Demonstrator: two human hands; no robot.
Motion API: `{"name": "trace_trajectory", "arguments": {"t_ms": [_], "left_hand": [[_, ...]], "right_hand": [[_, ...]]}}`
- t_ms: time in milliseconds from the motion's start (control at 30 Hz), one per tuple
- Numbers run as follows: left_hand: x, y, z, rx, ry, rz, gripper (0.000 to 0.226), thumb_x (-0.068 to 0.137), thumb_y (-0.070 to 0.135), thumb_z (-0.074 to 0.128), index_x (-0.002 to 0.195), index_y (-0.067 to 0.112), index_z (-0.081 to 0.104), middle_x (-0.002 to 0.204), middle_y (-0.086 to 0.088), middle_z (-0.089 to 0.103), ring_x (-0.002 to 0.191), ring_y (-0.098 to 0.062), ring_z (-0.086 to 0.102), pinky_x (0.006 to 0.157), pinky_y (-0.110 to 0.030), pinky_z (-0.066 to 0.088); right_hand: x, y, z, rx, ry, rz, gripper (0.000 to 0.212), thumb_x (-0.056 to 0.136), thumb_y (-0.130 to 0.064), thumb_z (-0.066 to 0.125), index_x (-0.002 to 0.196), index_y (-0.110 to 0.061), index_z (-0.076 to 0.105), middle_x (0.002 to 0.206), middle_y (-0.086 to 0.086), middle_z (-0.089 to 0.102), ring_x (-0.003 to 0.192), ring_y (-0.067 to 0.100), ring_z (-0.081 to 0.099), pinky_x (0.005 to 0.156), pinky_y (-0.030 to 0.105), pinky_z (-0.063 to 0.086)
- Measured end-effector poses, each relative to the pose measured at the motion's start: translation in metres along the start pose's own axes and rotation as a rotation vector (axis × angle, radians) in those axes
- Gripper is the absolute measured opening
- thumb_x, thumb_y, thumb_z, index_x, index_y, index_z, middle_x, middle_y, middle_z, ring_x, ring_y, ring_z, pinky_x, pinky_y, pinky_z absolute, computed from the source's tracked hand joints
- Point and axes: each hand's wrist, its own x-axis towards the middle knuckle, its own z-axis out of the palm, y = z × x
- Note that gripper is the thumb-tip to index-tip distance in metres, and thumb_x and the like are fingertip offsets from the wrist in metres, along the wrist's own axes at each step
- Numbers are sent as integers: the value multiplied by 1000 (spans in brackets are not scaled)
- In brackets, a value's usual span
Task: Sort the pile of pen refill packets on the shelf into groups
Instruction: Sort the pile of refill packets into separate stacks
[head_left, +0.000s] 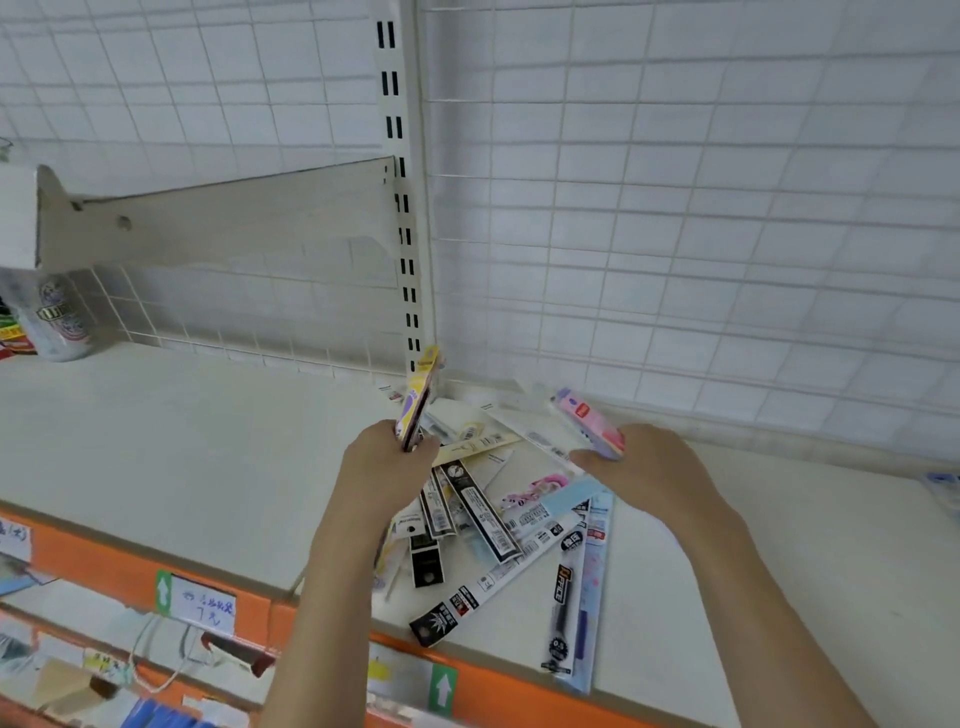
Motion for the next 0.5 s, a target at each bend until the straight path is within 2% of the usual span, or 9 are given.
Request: {"name": "trace_trajectory", "arguments": {"t_ms": [67,167,233,300,400,433,500], "left_hand": [[8,9,11,104,-17,24,36,85,24,57,61,12,33,57,-3,39,56,-23,38,52,-28,30],[24,23,27,269,-24,64,37,84,27,61,62,13,36,62,-2,42,66,-25,47,56,-27,34],[34,29,36,359,-41,82,32,82,25,62,65,13,37,65,-3,45,71,-26,49,61,-27,37],[40,32,44,422,-80,77,23,81,22,62,75,10,43,72,-5,50,76,-27,52,63,-28,39],[42,29,55,554,-139,37,15,82,18,58,88,8,50,100,-13,63,93,-30,61,69,-31,44],[42,27,58,590,-148,27,13,83,16,56,92,7,51,106,-14,62,98,-30,61,73,-32,45],[42,23,60,639,-131,24,19,86,11,50,104,4,53,111,-14,60,104,-30,58,79,-33,46]], "right_hand": [[-8,11,-4,2,3,63,48,80,-59,59,60,-21,39,64,-2,48,71,25,52,63,30,39],[-19,24,-9,-26,16,134,50,81,-61,56,60,-18,42,68,2,51,73,27,54,62,31,39],[-23,33,-10,-59,25,166,45,85,-53,54,61,-16,45,66,3,52,71,27,55,61,30,40],[-25,39,-12,-75,25,194,40,87,-42,53,58,-17,40,59,1,48,67,26,52,57,29,38],[-24,47,-10,-52,5,214,33,89,-29,50,60,-17,38,61,1,47,66,26,52,48,26,33],[-23,48,-8,-37,0,214,30,90,-25,49,63,-16,40,64,2,51,69,26,55,49,26,35],[-22,51,-4,6,-6,209,18,90,-21,46,74,-13,48,78,7,61,76,28,64,61,28,47]]}}
